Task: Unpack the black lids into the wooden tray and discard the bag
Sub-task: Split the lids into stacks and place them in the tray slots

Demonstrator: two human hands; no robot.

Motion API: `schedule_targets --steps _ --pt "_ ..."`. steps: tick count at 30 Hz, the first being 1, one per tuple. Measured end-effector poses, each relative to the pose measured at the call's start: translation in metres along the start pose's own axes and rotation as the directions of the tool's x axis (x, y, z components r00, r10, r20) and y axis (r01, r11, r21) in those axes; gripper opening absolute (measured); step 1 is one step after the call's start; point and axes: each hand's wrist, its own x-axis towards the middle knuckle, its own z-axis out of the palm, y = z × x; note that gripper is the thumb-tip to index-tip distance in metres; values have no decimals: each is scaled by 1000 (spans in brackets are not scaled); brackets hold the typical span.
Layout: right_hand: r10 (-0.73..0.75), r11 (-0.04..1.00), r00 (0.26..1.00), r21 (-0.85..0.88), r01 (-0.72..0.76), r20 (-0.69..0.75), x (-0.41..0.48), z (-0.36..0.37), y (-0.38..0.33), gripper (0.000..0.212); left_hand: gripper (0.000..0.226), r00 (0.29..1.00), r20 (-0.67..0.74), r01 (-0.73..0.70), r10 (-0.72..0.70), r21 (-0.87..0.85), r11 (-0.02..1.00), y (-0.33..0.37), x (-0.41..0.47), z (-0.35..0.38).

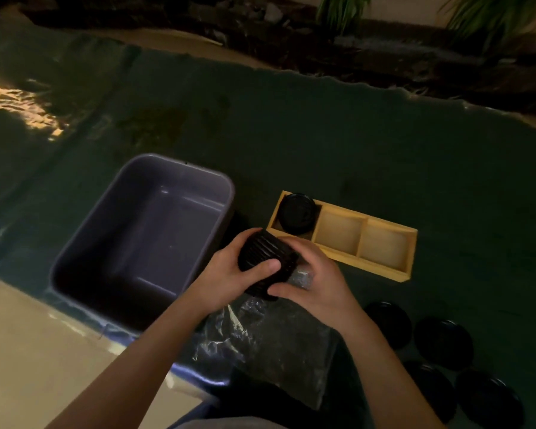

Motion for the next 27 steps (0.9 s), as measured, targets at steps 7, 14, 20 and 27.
schedule_targets --steps 7,14,20,27 --pt "73 993 992 98 -62 -105 -20 -15 -4 68 106 990 117 -91 84 57 994 14 5 6" --pt "117 985 973 150 -88 -198 -38 -22 -9 65 101 979 158 -139 128 65 988 24 7 13" --pt "28 998 959 -54 -44 -281 -50 -22 -14 59 98 973 185 -150 139 46 988 28 7 18" --pt "-56 966 959 -258 -18 -277 -52 -20 -14 78 93 966 187 -190 178 47 981 39 6 24"
